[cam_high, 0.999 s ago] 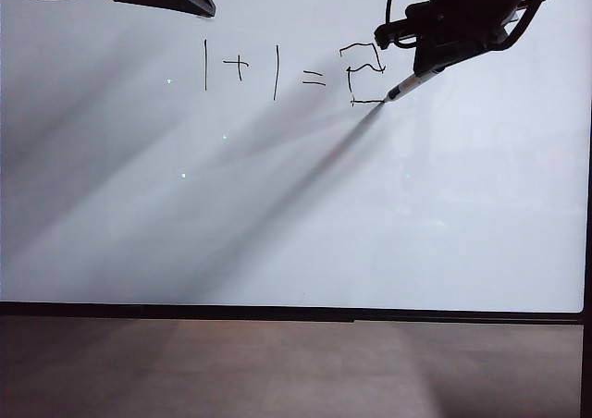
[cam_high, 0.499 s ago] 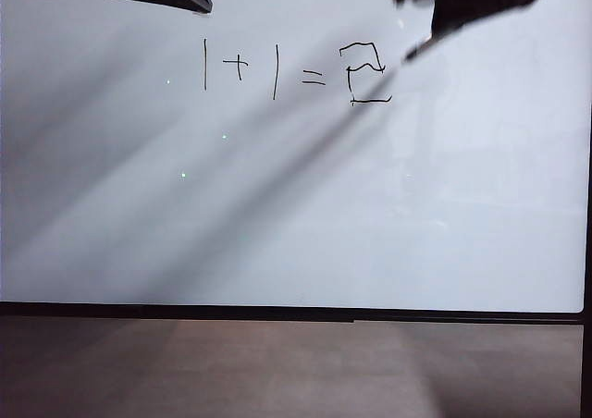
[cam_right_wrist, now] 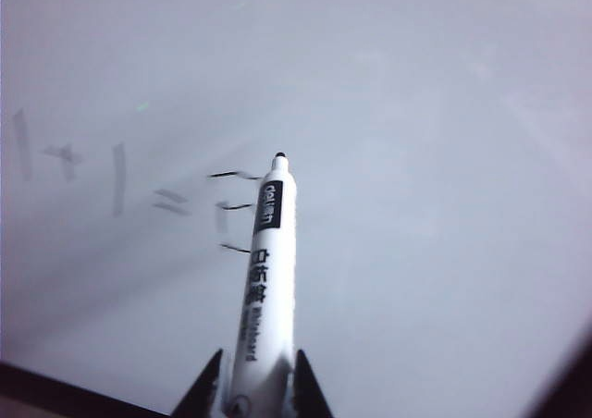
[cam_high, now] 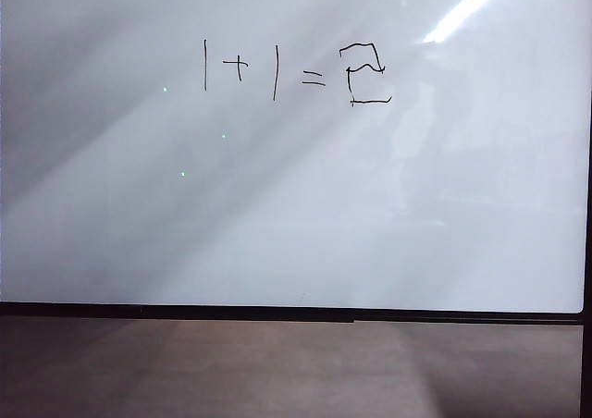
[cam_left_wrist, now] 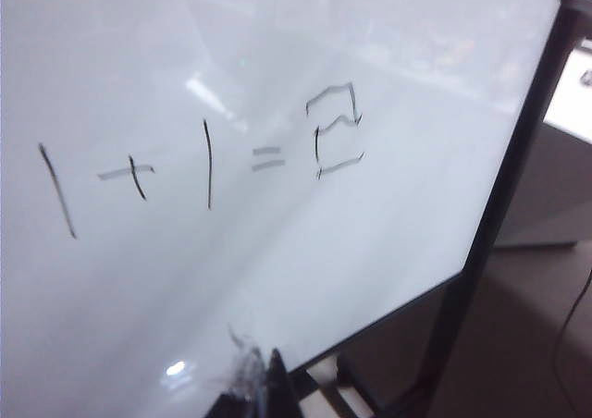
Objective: Reach to the right to find the marker pen, pick it up, and write the answer to the math problem on the whiteboard.
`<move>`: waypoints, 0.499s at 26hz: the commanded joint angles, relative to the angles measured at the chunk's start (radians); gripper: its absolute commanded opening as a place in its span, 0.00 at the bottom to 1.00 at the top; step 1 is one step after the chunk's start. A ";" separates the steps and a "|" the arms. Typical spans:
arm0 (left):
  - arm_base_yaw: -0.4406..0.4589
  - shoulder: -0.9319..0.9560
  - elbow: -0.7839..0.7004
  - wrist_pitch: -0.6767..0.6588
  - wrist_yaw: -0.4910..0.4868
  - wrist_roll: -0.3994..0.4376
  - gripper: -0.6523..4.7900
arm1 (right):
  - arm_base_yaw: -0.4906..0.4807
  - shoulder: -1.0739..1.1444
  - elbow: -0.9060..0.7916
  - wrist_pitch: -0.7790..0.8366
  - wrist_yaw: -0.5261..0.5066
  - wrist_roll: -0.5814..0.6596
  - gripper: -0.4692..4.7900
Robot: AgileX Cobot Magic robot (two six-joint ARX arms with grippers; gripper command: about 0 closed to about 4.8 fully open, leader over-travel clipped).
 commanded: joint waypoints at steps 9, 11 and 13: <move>0.001 -0.110 0.001 -0.017 0.046 -0.062 0.11 | 0.163 -0.336 0.006 -0.177 0.352 -0.086 0.08; 0.001 -0.111 0.001 -0.016 0.046 -0.069 0.11 | 0.168 -0.371 0.006 -0.196 0.391 -0.105 0.08; 0.001 -0.110 0.001 -0.016 0.046 -0.067 0.11 | 0.166 -0.407 0.006 -0.216 0.414 -0.105 0.08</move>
